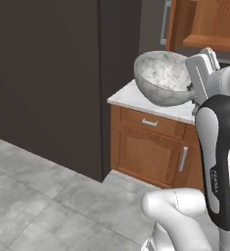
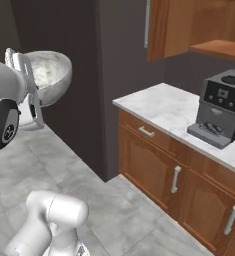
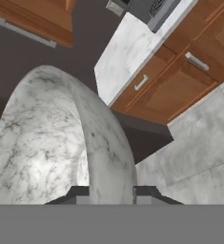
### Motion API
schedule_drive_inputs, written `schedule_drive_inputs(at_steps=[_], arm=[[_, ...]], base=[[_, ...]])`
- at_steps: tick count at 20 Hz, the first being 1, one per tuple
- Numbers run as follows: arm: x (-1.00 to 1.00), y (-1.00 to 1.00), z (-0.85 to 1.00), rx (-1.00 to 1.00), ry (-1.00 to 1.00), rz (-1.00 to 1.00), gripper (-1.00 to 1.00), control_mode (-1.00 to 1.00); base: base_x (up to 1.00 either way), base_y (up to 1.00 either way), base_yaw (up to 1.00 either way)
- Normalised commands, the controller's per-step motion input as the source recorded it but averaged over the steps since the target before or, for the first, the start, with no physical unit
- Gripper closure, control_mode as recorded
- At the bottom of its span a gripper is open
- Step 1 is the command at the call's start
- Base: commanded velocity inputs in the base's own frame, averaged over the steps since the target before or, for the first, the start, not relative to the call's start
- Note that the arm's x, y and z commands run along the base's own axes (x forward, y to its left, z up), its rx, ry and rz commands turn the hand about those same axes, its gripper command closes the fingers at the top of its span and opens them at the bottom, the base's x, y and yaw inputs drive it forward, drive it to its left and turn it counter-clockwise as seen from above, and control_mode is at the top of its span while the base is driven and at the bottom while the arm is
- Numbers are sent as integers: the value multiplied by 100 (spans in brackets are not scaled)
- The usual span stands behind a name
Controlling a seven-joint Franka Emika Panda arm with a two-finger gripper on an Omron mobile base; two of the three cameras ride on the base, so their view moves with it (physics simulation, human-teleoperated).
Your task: Move the bowls from the cabinet to the plates on the dining table.
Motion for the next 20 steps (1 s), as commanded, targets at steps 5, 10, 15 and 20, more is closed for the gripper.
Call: schedule_drive_inputs(at_steps=[5,10,15,20], arm=[[0,0,0,0,0,0,100,100],[0,0,0,0,0,0,100,100],[0,0,0,0,0,0,100,100],[0,0,0,0,0,0,100,100]], base=[[0,0,25],[0,0,25],[0,0,25],[0,0,25]])
